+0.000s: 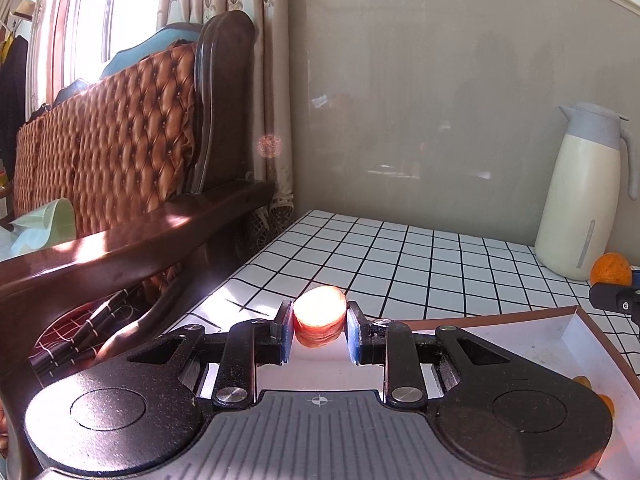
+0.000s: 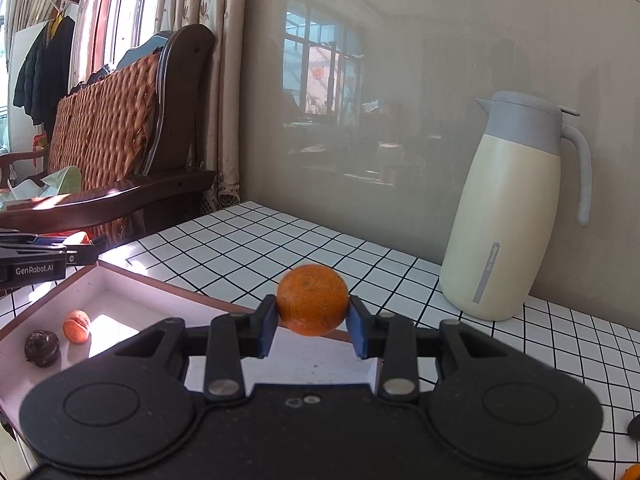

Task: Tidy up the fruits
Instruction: 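Open both grippers to drop the carrot slice and orange into the box, then move both open grippers from the box back over the remaining fruits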

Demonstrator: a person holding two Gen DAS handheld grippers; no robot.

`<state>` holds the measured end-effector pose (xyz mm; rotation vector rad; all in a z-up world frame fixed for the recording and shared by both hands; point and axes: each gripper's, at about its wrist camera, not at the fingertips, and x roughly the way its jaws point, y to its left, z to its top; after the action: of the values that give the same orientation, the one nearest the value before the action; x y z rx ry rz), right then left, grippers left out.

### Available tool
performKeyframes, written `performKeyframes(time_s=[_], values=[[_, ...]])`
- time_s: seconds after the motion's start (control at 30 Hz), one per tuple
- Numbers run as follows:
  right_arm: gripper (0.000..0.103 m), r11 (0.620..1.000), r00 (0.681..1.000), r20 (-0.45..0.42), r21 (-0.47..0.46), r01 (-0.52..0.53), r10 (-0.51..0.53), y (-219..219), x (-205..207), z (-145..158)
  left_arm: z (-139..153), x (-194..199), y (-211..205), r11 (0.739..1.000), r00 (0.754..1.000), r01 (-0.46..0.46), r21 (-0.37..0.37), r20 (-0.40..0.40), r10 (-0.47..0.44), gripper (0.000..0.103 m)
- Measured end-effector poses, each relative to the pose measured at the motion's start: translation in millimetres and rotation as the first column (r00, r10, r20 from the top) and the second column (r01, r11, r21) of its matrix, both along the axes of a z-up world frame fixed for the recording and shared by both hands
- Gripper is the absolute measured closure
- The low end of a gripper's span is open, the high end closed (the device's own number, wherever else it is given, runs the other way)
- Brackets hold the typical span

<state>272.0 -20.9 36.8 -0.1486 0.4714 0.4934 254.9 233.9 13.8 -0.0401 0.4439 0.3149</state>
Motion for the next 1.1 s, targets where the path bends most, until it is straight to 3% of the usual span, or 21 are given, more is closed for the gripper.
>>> performKeyframes(time_s=[0.37,0.4,0.43,0.47,0.5,1.1], values=[[0.072,0.999,0.999,-0.029,-0.02,-0.041,0.041,9.4,7.9,-7.2,-6.3,8.8,-0.7,1.0,0.999,0.01,0.005,-0.034,-0.01,0.075],[0.046,0.999,1.0,-0.009,-0.046,-0.027,0.027,11.5,8.0,-7.8,-6.6,8.0,-1.3,1.0,0.999,-0.007,0.021,-0.037,0.008,0.053],[0.005,0.998,0.999,0.032,-0.068,0.012,-0.01,11.6,6.2,-7.7,-5.9,3.9,-1.4,0.999,0.999,-0.036,0.035,-0.011,0.037,0.026],[0.008,0.996,0.993,0.109,-0.062,0.061,-0.054,9.0,2.0,-7.8,-5.0,-1.8,-1.3,0.997,0.998,-0.055,0.046,0.033,0.053,0.003],[0.006,0.996,0.989,0.139,-0.058,0.064,-0.056,7.6,1.0,-7.9,-3.7,-3.9,0.4,0.998,0.998,-0.048,0.046,0.049,0.046,0.0],[0.006,0.998,0.996,0.08,-0.033,0.047,-0.044,2.9,3.0,-10.3,-6.2,-8.5,0.5,0.999,0.999,-0.025,0.024,0.036,0.024,0.0]])
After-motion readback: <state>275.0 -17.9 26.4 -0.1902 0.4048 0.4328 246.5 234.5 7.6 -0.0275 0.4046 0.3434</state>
